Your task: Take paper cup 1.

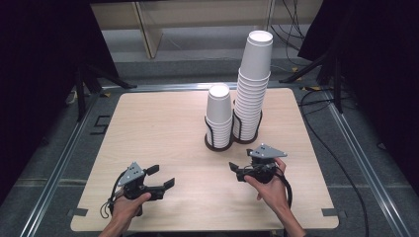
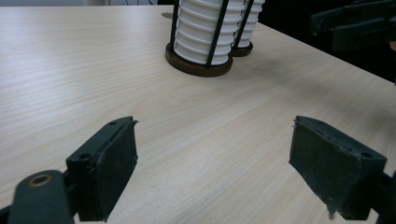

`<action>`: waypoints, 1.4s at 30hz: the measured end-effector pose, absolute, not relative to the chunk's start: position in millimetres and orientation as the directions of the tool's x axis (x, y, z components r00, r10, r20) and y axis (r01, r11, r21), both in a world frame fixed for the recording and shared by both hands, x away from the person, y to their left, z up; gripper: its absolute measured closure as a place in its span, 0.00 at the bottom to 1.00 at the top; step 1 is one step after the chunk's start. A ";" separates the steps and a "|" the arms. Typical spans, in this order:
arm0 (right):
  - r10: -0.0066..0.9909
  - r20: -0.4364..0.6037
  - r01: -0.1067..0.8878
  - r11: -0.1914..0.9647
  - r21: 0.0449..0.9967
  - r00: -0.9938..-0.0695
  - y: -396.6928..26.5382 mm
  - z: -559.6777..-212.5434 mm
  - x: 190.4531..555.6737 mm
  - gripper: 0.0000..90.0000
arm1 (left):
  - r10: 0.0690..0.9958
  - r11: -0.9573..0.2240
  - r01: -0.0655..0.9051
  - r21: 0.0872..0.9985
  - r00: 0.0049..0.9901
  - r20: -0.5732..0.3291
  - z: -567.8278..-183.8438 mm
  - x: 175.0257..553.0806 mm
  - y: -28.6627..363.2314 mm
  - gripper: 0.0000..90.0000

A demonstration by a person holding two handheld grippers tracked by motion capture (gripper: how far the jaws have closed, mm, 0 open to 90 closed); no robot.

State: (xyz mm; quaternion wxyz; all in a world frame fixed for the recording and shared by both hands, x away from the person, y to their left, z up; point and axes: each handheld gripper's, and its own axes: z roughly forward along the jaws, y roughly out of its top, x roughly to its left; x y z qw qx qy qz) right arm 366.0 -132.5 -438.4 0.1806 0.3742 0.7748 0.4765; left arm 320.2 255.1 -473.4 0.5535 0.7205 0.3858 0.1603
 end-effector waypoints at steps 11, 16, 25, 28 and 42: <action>0.762 0.078 0.378 0.227 0.898 -0.643 -126.6 -413.2 381.1 0.20 | 0.739 -0.094 0.383 0.919 0.645 -0.193 -474.1 319.0 255.4 0.16; 0.758 0.038 0.334 0.241 0.911 -0.651 -121.8 -400.4 391.7 0.20 | 0.733 -0.084 0.378 0.922 0.650 -0.200 -475.0 320.0 255.1 0.16; 0.759 0.029 0.302 0.224 0.926 -0.650 -105.8 -377.7 409.2 0.20 | 0.735 -0.093 0.382 0.920 0.649 -0.195 -474.6 319.6 256.0 0.16; 0.768 0.013 0.285 0.221 0.933 -0.640 -101.0 -369.0 413.9 0.20 | 0.728 -0.076 0.376 0.923 0.653 -0.207 -475.8 320.4 254.8 0.16; 0.792 0.002 0.265 0.202 0.943 -0.610 -88.5 -350.2 431.3 0.18 | 0.730 -0.075 0.375 0.924 0.652 -0.205 -476.4 320.6 254.8 0.16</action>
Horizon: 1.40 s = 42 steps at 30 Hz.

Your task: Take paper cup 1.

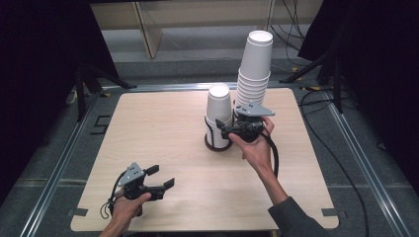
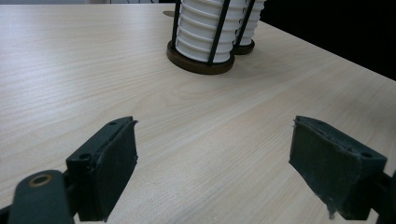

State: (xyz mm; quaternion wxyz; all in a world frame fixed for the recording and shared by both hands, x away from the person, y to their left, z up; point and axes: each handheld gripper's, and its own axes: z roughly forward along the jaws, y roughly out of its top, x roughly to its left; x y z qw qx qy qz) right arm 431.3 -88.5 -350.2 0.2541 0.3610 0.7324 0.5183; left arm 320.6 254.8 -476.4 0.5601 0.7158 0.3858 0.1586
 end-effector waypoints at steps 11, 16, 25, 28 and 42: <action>0.823 0.013 0.286 0.182 0.941 -0.568 -72.4 -343.9 445.3 0.18 | 0.736 -0.095 0.385 0.918 0.648 -0.196 -476.1 320.2 255.0 0.16; 0.834 -0.014 0.280 0.201 0.939 -0.552 -63.7 -340.7 456.1 0.18 | 0.738 -0.095 0.388 0.917 0.645 -0.197 -475.2 319.4 255.3 0.16; 0.853 -0.004 0.309 0.194 0.931 -0.522 -53.0 -335.3 469.0 0.18 | 0.736 -0.103 0.389 0.915 0.649 -0.193 -475.1 319.5 255.2 0.16; 0.863 0.007 0.310 0.175 0.934 -0.506 -50.6 -334.8 472.4 0.18 | 0.736 -0.102 0.389 0.916 0.649 -0.193 -475.1 319.5 255.2 0.16; 0.885 0.035 0.334 0.138 0.932 -0.465 -44.7 -330.2 476.7 0.23 | 0.724 -0.088 0.376 0.923 0.660 -0.199 -476.5 320.7 254.2 0.16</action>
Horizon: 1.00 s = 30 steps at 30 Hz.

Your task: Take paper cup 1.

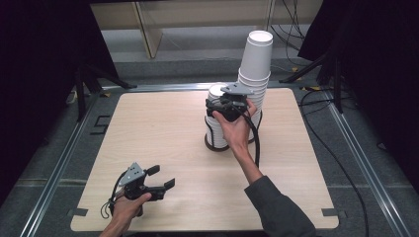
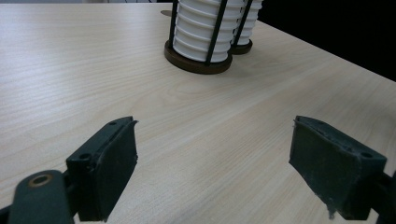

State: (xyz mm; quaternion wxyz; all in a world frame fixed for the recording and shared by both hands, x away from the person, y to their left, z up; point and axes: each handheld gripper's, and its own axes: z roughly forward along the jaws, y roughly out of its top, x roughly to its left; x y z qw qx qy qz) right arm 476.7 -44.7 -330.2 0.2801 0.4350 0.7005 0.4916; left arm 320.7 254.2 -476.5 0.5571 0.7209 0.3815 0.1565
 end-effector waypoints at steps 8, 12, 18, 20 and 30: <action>0.885 0.031 0.271 0.108 0.956 -0.464 -45.0 -300.4 467.6 0.23 | 0.724 -0.088 0.375 0.923 0.660 -0.199 -476.6 320.7 254.0 0.16; 0.882 0.029 0.216 0.084 0.973 -0.470 -46.3 -272.4 459.6 0.23 | 0.724 -0.083 0.380 0.921 0.658 -0.206 -476.3 320.0 252.9 0.16; 0.862 0.017 0.158 0.073 0.985 -0.506 -53.0 -246.3 439.3 0.23 | 0.721 -0.097 0.381 0.919 0.664 -0.199 -476.4 320.5 253.6 0.16; 0.850 0.002 0.141 0.085 0.986 -0.527 -55.4 -243.0 431.6 0.23 | 0.722 -0.097 0.384 0.918 0.662 -0.200 -476.4 320.1 253.2 0.16; 0.770 0.007 0.145 0.111 0.983 -0.638 -62.0 -259.6 397.8 0.23 | 0.733 -0.102 0.394 0.913 0.650 -0.198 -475.8 321.0 253.4 0.16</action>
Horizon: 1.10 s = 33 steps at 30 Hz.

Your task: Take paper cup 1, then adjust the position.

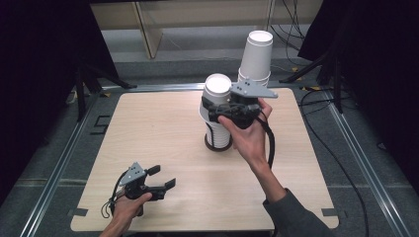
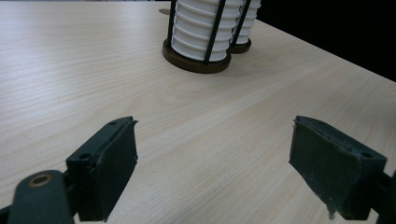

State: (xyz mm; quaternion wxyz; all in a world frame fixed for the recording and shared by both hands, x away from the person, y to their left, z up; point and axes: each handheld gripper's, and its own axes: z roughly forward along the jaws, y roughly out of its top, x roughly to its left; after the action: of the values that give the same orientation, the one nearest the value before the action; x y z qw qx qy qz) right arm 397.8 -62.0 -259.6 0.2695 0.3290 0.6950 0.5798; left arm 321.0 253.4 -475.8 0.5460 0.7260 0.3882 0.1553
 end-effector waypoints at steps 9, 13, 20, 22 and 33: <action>0.706 0.029 0.178 0.139 0.974 -0.708 -64.1 -299.5 371.6 0.23 | 0.729 -0.070 0.386 0.920 0.649 -0.217 -475.9 324.5 251.9 0.16; 0.666 0.055 0.212 0.157 0.965 -0.744 -60.5 -319.7 369.8 0.23 | 0.713 -0.071 0.375 0.924 0.667 -0.216 -476.1 325.6 249.6 0.16; 0.635 0.069 0.268 0.222 0.938 -0.769 -47.9 -357.1 376.0 0.23 | 0.714 -0.094 0.367 0.925 0.672 -0.194 -474.5 322.7 247.6 0.16; 0.632 0.067 0.274 0.236 0.933 -0.772 -45.5 -365.4 377.8 0.23 | 0.699 -0.095 0.344 0.934 0.691 -0.183 -474.5 321.6 247.4 0.16; 0.594 0.099 0.294 0.240 0.925 -0.798 -29.2 -388.2 378.1 0.23 | 0.640 -0.090 0.266 0.960 0.754 -0.149 -469.4 314.5 240.0 0.16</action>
State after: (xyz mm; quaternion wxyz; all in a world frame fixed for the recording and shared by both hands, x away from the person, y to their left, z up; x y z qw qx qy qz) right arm 378.1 -29.2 -388.2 0.1375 0.2864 0.7753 0.5458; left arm 314.5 240.0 -469.4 0.5968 0.7215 0.3141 0.1567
